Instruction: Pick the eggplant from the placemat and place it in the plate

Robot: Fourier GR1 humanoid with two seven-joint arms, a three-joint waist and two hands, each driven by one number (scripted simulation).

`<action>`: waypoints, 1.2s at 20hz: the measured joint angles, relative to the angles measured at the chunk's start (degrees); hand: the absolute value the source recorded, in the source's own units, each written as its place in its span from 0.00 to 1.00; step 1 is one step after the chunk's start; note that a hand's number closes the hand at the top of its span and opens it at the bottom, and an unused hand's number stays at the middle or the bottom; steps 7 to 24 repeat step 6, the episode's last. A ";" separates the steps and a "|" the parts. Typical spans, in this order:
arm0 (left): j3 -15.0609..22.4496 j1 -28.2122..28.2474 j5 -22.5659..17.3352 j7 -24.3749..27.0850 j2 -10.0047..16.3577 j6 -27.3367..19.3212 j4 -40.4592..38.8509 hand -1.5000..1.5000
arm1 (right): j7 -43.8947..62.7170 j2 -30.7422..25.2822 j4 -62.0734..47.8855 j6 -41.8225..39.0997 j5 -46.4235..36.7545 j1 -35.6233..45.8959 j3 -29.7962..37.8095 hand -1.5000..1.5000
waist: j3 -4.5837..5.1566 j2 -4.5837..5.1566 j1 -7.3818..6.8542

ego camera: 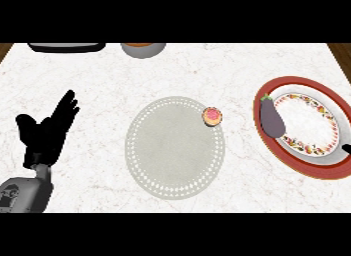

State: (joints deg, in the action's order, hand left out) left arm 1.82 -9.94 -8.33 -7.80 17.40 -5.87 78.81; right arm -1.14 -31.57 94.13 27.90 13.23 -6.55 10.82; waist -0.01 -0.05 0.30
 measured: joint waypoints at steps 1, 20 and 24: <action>-0.17 0.34 0.28 -0.54 -0.26 -0.12 0.93 0.50 | 0.54 0.20 0.76 -0.52 -0.61 -0.75 0.40 0.00 | 0.00 0.00 -0.03; -1.25 1.47 0.80 -1.17 -0.70 1.20 2.45 0.50 | 0.34 -0.05 0.22 -5.29 -0.72 -3.67 5.10 0.00 | 0.00 -0.01 -0.05; -1.25 1.47 0.80 -1.17 -0.70 1.20 2.45 0.50 | 0.34 -0.05 0.22 -5.29 -0.72 -3.67 5.10 0.00 | 0.00 -0.01 -0.05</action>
